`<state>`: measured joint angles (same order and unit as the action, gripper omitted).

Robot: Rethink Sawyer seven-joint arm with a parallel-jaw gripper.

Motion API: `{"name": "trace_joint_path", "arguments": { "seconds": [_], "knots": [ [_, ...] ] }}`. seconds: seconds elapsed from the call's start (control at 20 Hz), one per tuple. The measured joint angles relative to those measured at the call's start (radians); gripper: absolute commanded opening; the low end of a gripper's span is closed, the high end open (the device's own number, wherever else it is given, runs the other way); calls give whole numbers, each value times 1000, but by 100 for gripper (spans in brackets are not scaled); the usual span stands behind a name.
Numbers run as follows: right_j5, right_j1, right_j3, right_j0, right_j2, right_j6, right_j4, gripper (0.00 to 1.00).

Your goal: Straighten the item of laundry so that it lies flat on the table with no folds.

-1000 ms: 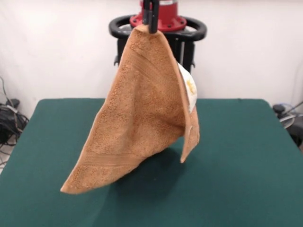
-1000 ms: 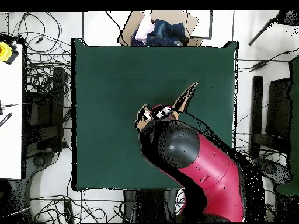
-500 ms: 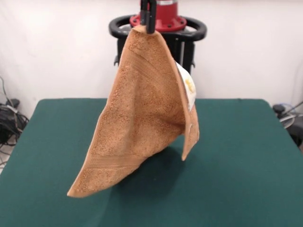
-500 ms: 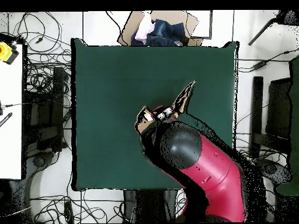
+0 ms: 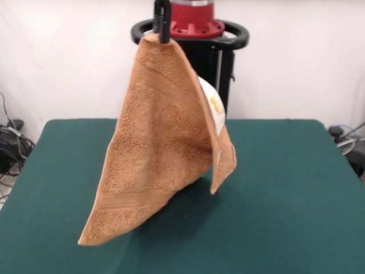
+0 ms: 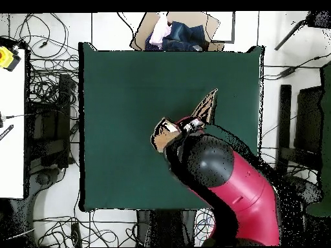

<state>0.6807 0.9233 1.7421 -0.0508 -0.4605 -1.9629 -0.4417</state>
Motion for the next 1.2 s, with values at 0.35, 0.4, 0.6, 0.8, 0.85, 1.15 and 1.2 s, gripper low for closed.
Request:
{"name": "trace_joint_path", "arguments": {
  "seconds": [0.35, 0.4, 0.6, 0.8, 0.85, 1.15, 1.2],
  "knots": [
    [-92, 0, 13, -46, 28, 0, -9, 0],
    [-99, 0, 14, -48, 32, 0, -10, 0],
    [-134, 0, 25, -61, 54, 0, -14, 0],
    [-142, 0, 40, -65, 63, 0, -14, 0],
    [-142, 0, 43, -66, 64, 0, -14, 0],
    [-142, 0, 44, -67, 64, 0, -14, 0],
    [-142, 0, 44, -67, 64, 0, -14, 0]
  ]
}}
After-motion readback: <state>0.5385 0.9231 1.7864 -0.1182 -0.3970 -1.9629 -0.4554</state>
